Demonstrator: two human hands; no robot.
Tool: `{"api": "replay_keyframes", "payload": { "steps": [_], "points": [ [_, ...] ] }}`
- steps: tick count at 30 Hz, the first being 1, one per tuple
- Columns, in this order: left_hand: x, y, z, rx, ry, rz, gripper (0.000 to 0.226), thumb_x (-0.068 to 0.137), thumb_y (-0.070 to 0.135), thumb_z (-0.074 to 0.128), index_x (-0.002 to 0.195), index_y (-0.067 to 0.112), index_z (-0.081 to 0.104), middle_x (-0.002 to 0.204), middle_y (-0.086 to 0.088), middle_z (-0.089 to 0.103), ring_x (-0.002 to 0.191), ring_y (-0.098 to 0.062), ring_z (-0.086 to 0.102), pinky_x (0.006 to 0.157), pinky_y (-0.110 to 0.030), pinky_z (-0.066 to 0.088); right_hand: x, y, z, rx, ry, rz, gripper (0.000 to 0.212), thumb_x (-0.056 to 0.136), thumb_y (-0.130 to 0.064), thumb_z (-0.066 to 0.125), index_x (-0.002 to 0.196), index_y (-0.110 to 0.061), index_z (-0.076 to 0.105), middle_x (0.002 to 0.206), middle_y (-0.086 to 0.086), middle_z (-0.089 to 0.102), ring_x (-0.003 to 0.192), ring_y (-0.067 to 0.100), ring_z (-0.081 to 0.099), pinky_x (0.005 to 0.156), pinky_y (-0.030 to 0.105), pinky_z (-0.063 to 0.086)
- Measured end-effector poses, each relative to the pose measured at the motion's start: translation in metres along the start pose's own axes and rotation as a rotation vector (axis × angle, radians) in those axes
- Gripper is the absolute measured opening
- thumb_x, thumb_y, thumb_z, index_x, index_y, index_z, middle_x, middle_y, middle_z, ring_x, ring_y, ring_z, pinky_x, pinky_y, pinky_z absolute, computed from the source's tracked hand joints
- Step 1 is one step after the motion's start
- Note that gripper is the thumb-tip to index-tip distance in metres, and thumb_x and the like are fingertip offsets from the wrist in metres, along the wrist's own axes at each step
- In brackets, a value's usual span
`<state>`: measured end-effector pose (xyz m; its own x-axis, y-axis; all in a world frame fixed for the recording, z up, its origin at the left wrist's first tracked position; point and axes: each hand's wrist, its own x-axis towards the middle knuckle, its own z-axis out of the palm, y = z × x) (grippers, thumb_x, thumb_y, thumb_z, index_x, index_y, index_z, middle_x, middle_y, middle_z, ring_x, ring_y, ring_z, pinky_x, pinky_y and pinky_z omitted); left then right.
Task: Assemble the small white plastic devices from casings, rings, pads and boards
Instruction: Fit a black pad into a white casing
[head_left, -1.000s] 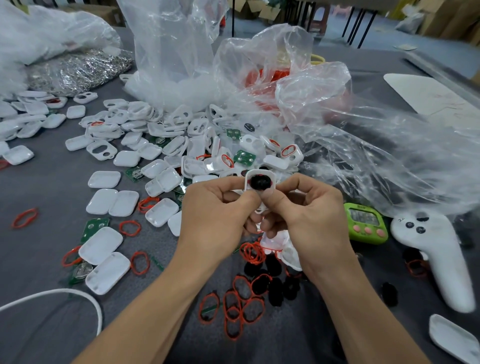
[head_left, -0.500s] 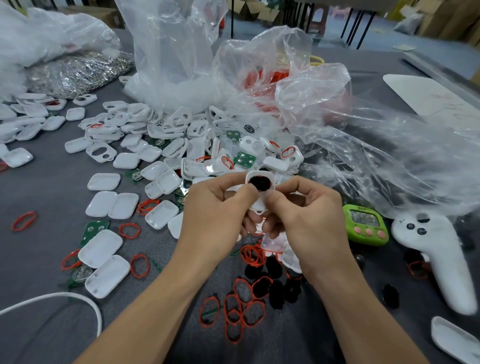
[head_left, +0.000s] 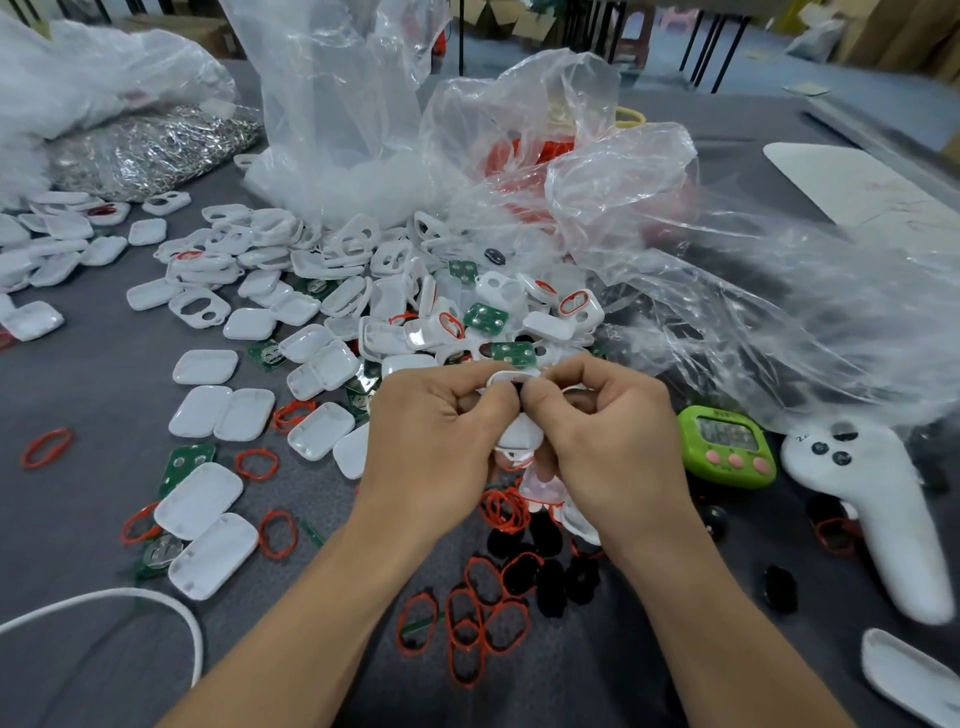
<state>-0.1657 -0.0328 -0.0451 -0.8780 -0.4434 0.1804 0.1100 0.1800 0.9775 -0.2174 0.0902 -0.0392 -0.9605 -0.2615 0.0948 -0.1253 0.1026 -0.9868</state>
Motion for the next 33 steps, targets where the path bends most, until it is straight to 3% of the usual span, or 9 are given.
{"api": "replay_keyframes", "payload": {
  "steps": [5, 7, 10, 13, 17, 21, 28, 33],
  "points": [
    [0.0004, 0.0026, -0.0002, -0.097, -0.096, -0.083, 0.025, 0.094, 0.017, 0.063, 0.095, 0.033, 0.083, 0.058, -0.021, 0.062, 0.042, -0.016, 0.054, 0.044, -0.021, 0.046, 0.0010, 0.0001, -0.0005, -0.031, 0.070, -0.022, 0.021, 0.089, -0.015, 0.076, 0.069, -0.018, 0.070, 0.049, 0.000, 0.062, 0.042, 0.017, 0.049, 0.047, 0.035, 0.043],
    [0.0015, 0.0025, -0.0017, -0.091, -0.144, -0.100, 0.031, 0.088, 0.013, 0.061, 0.098, 0.033, 0.082, 0.055, -0.015, 0.064, 0.042, -0.014, 0.054, 0.045, -0.022, 0.045, 0.0016, 0.0001, -0.0023, -0.033, 0.075, -0.029, 0.021, 0.089, -0.015, 0.075, 0.070, -0.019, 0.070, 0.051, 0.001, 0.063, 0.043, 0.017, 0.051, 0.048, 0.037, 0.045],
    [0.0047, 0.0018, -0.0036, -0.086, -0.126, -0.100, 0.034, 0.085, 0.007, 0.062, 0.094, 0.033, 0.083, 0.052, -0.010, 0.064, 0.039, -0.013, 0.055, 0.043, -0.020, 0.044, 0.0021, -0.0010, -0.0051, 0.012, -0.007, -0.017, 0.013, 0.085, -0.017, 0.077, 0.074, -0.018, 0.070, 0.054, 0.003, 0.065, 0.045, 0.018, 0.054, 0.048, 0.035, 0.045],
    [0.0068, 0.0012, -0.0041, -0.102, -0.081, -0.110, 0.027, 0.080, 0.016, 0.066, 0.088, 0.036, 0.083, 0.050, -0.012, 0.064, 0.037, -0.014, 0.056, 0.041, -0.020, 0.044, 0.0029, -0.0008, -0.0068, 0.052, -0.096, 0.016, 0.004, 0.077, -0.020, 0.072, 0.080, -0.021, 0.072, 0.057, 0.006, 0.067, 0.048, 0.018, 0.055, 0.050, 0.034, 0.046],
    [0.0049, -0.0008, -0.0030, -0.119, -0.062, -0.125, 0.024, 0.081, 0.018, 0.069, 0.086, 0.037, 0.083, 0.052, -0.021, 0.060, 0.036, -0.014, 0.055, 0.039, -0.020, 0.042, 0.0027, 0.0023, -0.0052, 0.011, -0.089, 0.011, 0.007, 0.075, -0.019, 0.070, 0.081, -0.022, 0.072, 0.057, 0.002, 0.068, 0.047, 0.013, 0.057, 0.054, 0.036, 0.049],
    [0.0048, -0.0022, -0.0020, -0.133, -0.077, -0.153, 0.025, 0.077, 0.023, 0.067, 0.091, 0.035, 0.083, 0.051, -0.015, 0.063, 0.037, -0.017, 0.057, 0.039, -0.023, 0.044, 0.0026, 0.0032, -0.0053, 0.008, -0.068, 0.024, 0.006, 0.075, -0.016, 0.073, 0.079, -0.021, 0.073, 0.058, 0.001, 0.070, 0.049, 0.012, 0.061, 0.056, 0.035, 0.052],
    [0.0027, -0.0014, -0.0058, -0.155, -0.127, -0.112, 0.025, 0.096, 0.014, 0.065, 0.097, 0.031, 0.083, 0.055, -0.019, 0.065, 0.043, -0.020, 0.059, 0.044, -0.026, 0.046, 0.0016, -0.0016, -0.0063, 0.006, -0.044, 0.016, 0.020, 0.083, 0.001, 0.075, 0.079, -0.019, 0.074, 0.064, 0.005, 0.074, 0.056, 0.016, 0.067, 0.059, 0.036, 0.055],
    [0.0042, -0.0005, -0.0057, -0.274, -0.133, -0.141, 0.035, 0.093, 0.025, 0.049, 0.090, 0.019, 0.083, 0.056, -0.026, 0.061, 0.044, -0.026, 0.055, 0.043, -0.024, 0.043, 0.0011, -0.0059, -0.0037, 0.019, -0.034, 0.046, 0.012, 0.069, -0.016, 0.071, 0.080, -0.021, 0.075, 0.065, 0.007, 0.074, 0.056, 0.019, 0.066, 0.058, 0.047, 0.057]
  ]
}}
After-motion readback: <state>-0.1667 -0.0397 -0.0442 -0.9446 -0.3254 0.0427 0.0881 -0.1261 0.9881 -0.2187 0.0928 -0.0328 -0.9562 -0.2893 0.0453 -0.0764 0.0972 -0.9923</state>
